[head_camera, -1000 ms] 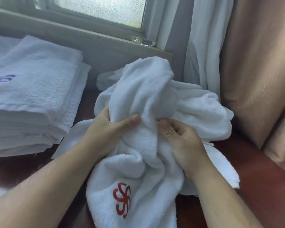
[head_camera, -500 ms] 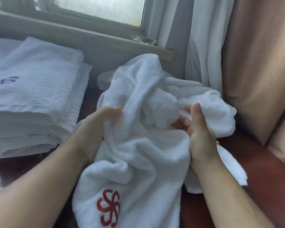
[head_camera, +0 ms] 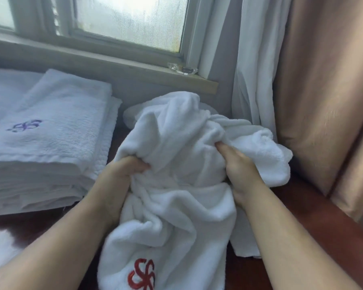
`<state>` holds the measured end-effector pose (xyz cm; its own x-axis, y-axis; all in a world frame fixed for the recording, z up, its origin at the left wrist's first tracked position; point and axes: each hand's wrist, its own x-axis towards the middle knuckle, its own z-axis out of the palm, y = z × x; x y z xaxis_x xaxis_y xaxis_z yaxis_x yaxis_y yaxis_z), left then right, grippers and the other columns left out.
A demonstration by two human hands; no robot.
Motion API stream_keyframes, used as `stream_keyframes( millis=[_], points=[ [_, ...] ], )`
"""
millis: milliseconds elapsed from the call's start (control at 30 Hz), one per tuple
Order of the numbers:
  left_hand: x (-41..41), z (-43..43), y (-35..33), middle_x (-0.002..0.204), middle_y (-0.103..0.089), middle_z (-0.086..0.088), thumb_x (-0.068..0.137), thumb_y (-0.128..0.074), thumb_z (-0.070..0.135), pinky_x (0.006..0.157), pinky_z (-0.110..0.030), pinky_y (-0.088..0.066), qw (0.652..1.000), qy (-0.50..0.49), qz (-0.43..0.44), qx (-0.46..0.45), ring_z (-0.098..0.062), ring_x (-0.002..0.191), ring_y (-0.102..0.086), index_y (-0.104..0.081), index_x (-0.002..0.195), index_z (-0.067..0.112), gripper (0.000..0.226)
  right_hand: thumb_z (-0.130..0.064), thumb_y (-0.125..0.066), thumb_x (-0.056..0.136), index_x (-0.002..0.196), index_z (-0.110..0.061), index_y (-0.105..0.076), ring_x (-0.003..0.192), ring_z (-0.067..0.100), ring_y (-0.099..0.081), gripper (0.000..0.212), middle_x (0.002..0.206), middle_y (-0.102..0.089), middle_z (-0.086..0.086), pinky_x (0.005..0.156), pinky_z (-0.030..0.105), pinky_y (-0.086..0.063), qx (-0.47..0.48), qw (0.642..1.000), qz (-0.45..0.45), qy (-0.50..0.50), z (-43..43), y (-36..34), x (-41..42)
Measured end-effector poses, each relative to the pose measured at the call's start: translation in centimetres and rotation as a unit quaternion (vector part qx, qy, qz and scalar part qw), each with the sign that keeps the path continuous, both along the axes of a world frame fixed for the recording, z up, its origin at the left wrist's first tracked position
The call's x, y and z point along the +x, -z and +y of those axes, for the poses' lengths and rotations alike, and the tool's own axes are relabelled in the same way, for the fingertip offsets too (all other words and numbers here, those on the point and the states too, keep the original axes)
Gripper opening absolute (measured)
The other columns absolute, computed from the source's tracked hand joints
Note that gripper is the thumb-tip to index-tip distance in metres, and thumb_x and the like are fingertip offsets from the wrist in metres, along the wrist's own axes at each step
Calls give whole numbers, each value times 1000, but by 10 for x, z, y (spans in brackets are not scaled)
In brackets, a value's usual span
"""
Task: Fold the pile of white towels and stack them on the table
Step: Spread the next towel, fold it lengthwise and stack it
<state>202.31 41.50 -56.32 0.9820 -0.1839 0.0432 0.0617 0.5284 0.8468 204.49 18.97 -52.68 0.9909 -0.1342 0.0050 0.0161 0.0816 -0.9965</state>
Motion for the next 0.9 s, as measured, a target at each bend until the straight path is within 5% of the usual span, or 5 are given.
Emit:
stream_keyframes(
  millis=[267,367,467,600,900],
  points=[
    [-18,19,-32,79,-73,-3,63,-53,12,60,-26,-56,971,-78,-108,196,-16,74,-70,-77,81,21,31,-43,-59,95,139,-13,-52,113,32,-64,53,132,-63,12,94,47,-56,57,972,-28,228,-7,-75,60],
    [-17,18,-30,98,-75,6,70,-63,32,79,-31,-57,940,-32,-120,318,-13,92,-71,-72,102,28,33,-43,-59,90,152,-16,-34,134,36,-43,72,152,-42,14,105,50,-40,-250,905,-16,343,-2,-49,45],
    [-15,16,-22,101,-75,11,67,-76,53,85,-33,-57,909,-9,-125,398,-6,96,-71,-70,107,34,45,-35,-57,95,95,-12,-64,96,27,-59,25,101,-67,10,79,37,-41,-368,826,-201,376,5,-27,12],
    [-19,13,-25,77,-69,14,69,-74,41,67,-29,-52,861,25,-196,469,0,72,-63,-66,84,35,18,-58,-44,101,80,-2,-64,61,26,-66,63,64,-69,9,58,37,-53,-328,931,-61,151,14,-16,-15],
    [-77,21,-47,105,-60,16,84,-71,44,68,-19,-33,519,106,-447,721,-1,93,-48,-56,120,44,39,-76,-80,59,129,-6,-62,113,34,-68,100,124,-70,15,102,50,-52,-58,966,193,-163,56,5,-37]
  ],
)
